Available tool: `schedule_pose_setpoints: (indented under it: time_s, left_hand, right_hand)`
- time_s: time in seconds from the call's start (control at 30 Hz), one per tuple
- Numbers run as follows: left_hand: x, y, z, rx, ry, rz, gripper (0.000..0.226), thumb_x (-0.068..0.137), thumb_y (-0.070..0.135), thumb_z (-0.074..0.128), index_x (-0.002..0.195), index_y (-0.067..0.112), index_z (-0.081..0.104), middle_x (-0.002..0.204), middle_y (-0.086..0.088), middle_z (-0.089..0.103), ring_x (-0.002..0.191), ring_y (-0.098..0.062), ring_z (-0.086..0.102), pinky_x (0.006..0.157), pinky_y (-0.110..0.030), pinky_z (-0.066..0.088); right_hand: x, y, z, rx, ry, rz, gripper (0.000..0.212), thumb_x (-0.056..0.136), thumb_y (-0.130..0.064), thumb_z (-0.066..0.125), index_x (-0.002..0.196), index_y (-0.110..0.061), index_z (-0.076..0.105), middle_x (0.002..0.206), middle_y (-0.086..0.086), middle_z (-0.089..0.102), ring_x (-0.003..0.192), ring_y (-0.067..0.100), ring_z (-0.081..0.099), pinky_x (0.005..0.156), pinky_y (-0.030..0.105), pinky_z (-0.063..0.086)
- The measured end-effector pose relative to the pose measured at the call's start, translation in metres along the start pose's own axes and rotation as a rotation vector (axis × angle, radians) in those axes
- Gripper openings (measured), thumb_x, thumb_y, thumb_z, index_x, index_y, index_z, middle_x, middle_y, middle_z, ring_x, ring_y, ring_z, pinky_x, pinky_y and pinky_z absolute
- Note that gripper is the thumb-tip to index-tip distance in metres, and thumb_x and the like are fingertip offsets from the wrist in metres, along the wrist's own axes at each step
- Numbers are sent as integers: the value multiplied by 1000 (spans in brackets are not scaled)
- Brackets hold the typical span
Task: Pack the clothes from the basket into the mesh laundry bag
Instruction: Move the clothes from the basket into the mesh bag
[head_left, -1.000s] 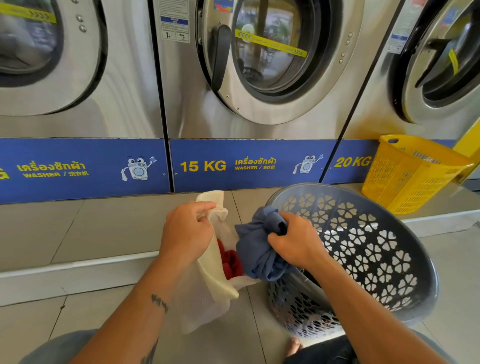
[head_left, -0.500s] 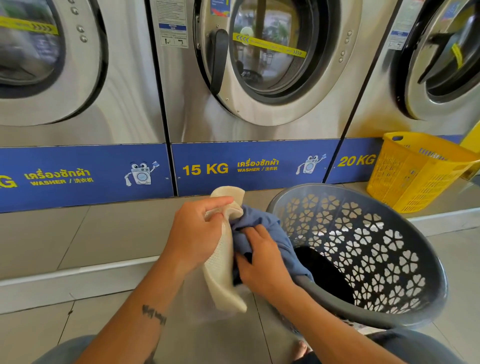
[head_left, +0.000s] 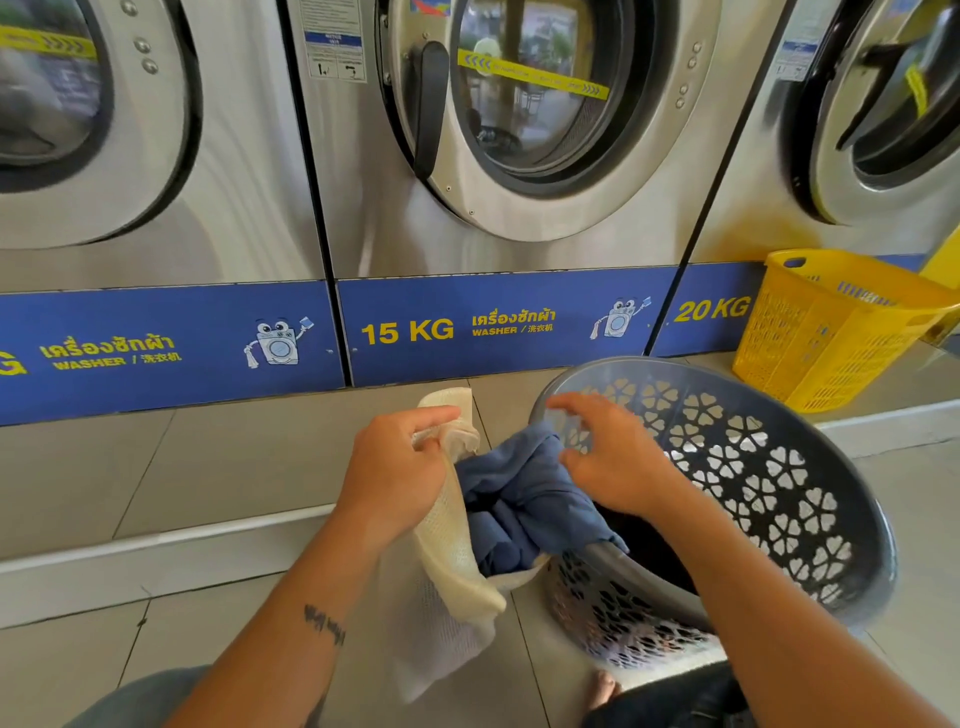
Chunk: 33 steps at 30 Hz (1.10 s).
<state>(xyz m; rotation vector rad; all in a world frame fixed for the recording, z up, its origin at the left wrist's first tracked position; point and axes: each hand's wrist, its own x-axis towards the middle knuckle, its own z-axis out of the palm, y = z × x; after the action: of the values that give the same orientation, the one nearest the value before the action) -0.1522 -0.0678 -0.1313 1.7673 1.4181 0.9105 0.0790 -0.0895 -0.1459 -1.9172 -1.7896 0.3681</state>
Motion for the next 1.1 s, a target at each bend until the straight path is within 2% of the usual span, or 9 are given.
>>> schedule_pose_setpoints:
  time_s: [0.1, 0.2, 0.33, 0.43, 0.57, 0.67, 0.87, 1.0, 1.1]
  left_hand:
    - [-1, 0, 5, 11, -57, -4, 46, 93, 5, 46, 124, 33, 65, 128, -6, 64, 82, -16, 68, 59, -25, 54]
    - [-1, -5, 9, 39, -93, -8, 48, 94, 4, 45, 128, 33, 62, 125, -9, 65, 82, -31, 67, 53, -29, 54]
    - [-2, -6, 12, 74, -91, -45, 47, 95, 6, 45, 128, 34, 62, 124, -10, 65, 107, -48, 57, 84, -50, 53]
    - [-2, -4, 15, 57, -81, -45, 47, 93, 6, 46, 128, 33, 62, 129, -8, 63, 104, -46, 60, 82, -49, 54]
    - [-1, 2, 16, 24, -46, 8, 49, 90, 1, 46, 124, 29, 67, 112, -17, 70, 105, -45, 59, 80, -47, 54]
    - [0, 8, 10, -32, -8, 22, 48, 89, 1, 48, 122, 28, 68, 120, -8, 69, 112, -31, 61, 86, -37, 52]
    - [-12, 13, -2, -32, -104, 57, 51, 92, -1, 44, 124, 32, 65, 130, 6, 63, 118, -34, 54, 97, -42, 46]
    - [-11, 9, -8, 22, -46, 22, 51, 91, -2, 44, 125, 29, 66, 131, 1, 63, 111, -44, 55, 85, -45, 52]
    - [-9, 9, -9, 25, -20, 19, 50, 92, -1, 44, 125, 30, 65, 138, 0, 57, 103, -45, 59, 67, -34, 56]
  right_hand:
    - [3, 30, 8, 250, -232, 369, 78, 85, -28, 74, 153, -31, 34, 139, 6, 48, 127, 30, 50, 90, 38, 47]
    - [-2, 37, 29, 629, -377, 568, 61, 89, -28, 72, 145, -24, 47, 134, 3, 59, 113, 25, 62, 92, 45, 56]
    - [2, 27, 37, 403, -132, 408, 26, 87, -19, 70, 111, -18, 60, 101, 6, 68, 91, 22, 65, 84, 45, 57]
    - [-4, 6, 31, 223, 13, 255, 16, 84, -14, 66, 92, -26, 58, 80, -3, 63, 74, 16, 59, 63, 34, 48]
    - [-19, -36, 35, 292, 59, 57, 18, 81, -12, 68, 97, -20, 64, 85, -2, 68, 81, 16, 63, 69, 33, 50]
    - [-27, -47, 61, 349, -101, 4, 23, 87, -10, 61, 108, -16, 67, 95, 0, 71, 85, 15, 64, 76, 32, 53]
    - [-34, -41, 98, 523, -518, 105, 34, 89, 4, 41, 73, -18, 62, 57, -17, 54, 62, 7, 44, 68, 31, 38]
    - [-28, -48, 82, 346, -291, -4, 36, 87, 0, 43, 101, -17, 72, 92, -3, 73, 86, 14, 65, 79, 32, 55]
    - [-22, -40, 59, 5, 42, -49, 40, 83, -9, 51, 117, -23, 65, 120, 0, 62, 111, 23, 55, 93, 39, 50]
